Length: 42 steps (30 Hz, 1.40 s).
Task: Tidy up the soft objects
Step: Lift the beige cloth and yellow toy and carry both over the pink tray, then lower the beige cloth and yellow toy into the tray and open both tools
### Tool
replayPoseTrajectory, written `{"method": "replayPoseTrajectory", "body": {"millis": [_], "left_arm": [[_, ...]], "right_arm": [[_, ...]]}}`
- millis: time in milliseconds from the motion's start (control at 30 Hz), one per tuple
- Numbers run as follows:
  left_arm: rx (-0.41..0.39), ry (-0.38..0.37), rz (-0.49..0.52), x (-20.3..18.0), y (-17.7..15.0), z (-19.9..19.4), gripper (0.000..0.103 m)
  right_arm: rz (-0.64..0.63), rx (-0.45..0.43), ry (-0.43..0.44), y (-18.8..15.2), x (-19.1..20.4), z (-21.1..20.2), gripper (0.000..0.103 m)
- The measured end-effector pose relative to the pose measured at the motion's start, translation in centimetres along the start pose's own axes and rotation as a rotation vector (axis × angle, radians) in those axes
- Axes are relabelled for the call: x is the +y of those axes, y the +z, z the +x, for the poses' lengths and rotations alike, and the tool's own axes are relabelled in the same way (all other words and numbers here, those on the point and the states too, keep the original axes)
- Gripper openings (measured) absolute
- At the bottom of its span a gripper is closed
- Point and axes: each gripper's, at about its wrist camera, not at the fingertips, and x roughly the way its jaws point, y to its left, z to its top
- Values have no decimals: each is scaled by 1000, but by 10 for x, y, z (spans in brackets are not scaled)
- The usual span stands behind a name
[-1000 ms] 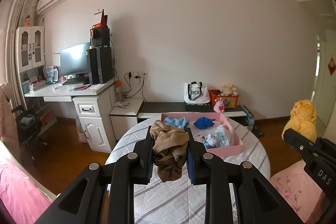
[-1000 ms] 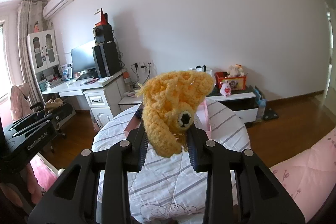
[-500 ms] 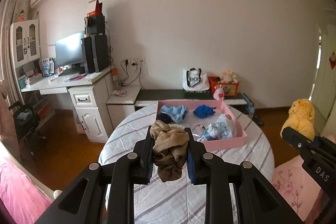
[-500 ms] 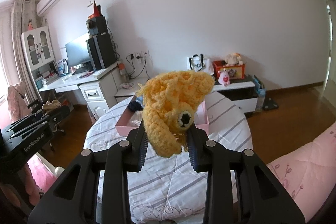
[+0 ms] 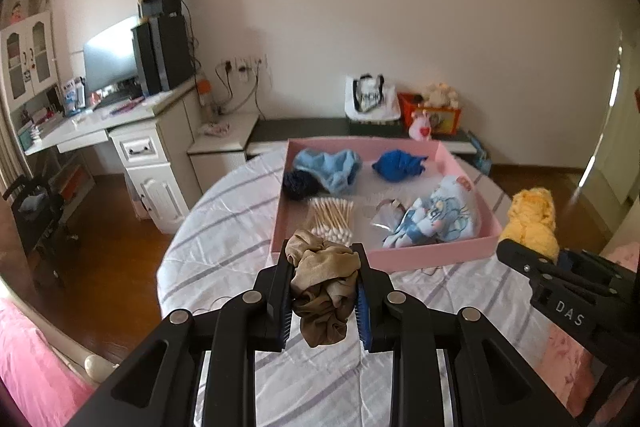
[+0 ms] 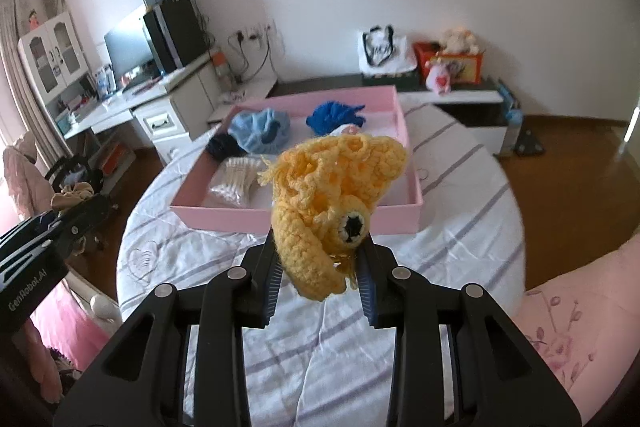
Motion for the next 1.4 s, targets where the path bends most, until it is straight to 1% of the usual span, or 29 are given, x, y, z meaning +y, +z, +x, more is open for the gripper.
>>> {"method": "replayPoseTrajectory", "body": {"millis": [200,300,533,633,667,767,900,967,1200,1300,1400], "left_arm": [[61,-24,16,-7,31,60,22],[83,-21,22,-8,45,87,22],[144,-38,56,-25,75,151,22],[167,-48,62,-31,86,175,22],[177,-52,63,-32,91,183,22],[199,-57,61,-32,101,202,22],[206,-53,63,-35,111,219,22],[205,-51,65,-38,116,226,22],[193,-78,62,-45,121,242,22],[187,-82,70,-44,117,243,23],[193,-80,77,-50,107,242,25]], "right_arm": [[-31,92,34,18,-6,51,30],[-37,123,42,26,-8,70,30],[-27,220,109,44,-18,121,29],[-18,283,77,49,-21,156,26],[-2,299,78,52,-24,166,21],[29,308,78,64,-34,184,20],[12,285,43,74,-37,183,20],[3,264,53,73,-36,173,19],[-62,189,33,61,-23,134,18],[-86,182,23,59,-20,128,18],[-79,194,3,60,-22,134,19]]}}
